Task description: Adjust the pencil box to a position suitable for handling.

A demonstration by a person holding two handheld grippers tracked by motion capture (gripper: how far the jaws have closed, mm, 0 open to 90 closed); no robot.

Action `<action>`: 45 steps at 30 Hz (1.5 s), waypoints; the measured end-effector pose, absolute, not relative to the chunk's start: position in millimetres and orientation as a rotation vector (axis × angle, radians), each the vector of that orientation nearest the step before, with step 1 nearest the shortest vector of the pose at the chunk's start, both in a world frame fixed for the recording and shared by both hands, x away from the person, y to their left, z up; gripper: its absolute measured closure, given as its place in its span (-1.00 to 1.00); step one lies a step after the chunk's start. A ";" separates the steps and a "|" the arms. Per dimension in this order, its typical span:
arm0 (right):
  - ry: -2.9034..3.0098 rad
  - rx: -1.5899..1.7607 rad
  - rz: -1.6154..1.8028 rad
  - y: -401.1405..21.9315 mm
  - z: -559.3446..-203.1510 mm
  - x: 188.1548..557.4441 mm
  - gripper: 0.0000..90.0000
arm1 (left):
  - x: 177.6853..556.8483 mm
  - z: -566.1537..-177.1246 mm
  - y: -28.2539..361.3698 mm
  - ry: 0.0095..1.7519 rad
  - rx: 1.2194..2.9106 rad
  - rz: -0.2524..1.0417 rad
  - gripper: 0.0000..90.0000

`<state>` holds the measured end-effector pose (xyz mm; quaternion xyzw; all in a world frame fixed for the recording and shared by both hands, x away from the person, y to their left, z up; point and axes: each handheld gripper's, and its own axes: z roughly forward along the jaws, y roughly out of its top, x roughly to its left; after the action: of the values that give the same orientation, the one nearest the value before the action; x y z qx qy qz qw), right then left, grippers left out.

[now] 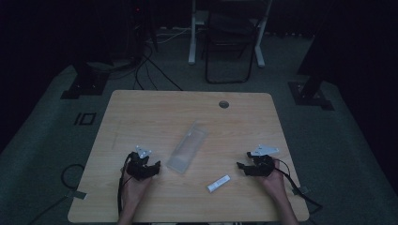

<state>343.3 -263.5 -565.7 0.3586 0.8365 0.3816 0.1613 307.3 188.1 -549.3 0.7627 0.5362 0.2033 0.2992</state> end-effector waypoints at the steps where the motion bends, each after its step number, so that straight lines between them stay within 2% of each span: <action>1: 2.389 1.023 1.090 -263.5 -565.7 343.3 -0.31 | 306.7 -548.5 188.3 1.416 2.027 0.533 -0.04; 4: 2.389 1.024 1.089 -263.5 -565.6 343.3 -0.30 | 303.7 -544.7 187.2 1.390 2.023 0.542 0.01; 22: 2.389 1.024 1.089 -263.5 -565.6 343.3 -0.31 | 290.9 -516.0 156.3 1.182 2.053 0.563 0.01; 31: 2.393 1.017 1.090 -262.0 -565.7 343.9 -0.31 | 306.3 -514.7 135.4 1.127 2.108 0.582 0.02; 38: 2.394 1.016 1.091 -261.8 -565.7 344.1 -0.31 | 323.4 -514.5 124.2 1.082 2.142 0.599 0.18; 41: 2.394 1.016 1.091 -261.8 -565.7 344.1 -0.32 | 330.2 -514.8 119.4 1.054 2.163 0.619 0.36; 45: 2.395 1.016 1.091 -261.8 -565.7 344.0 -0.32 | 335.6 -513.6 119.8 1.068 2.165 0.643 0.48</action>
<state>344.0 -261.8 -565.7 0.3555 0.8380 0.3819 0.1595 335.6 119.8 -513.6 0.8221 0.4056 0.2441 0.3162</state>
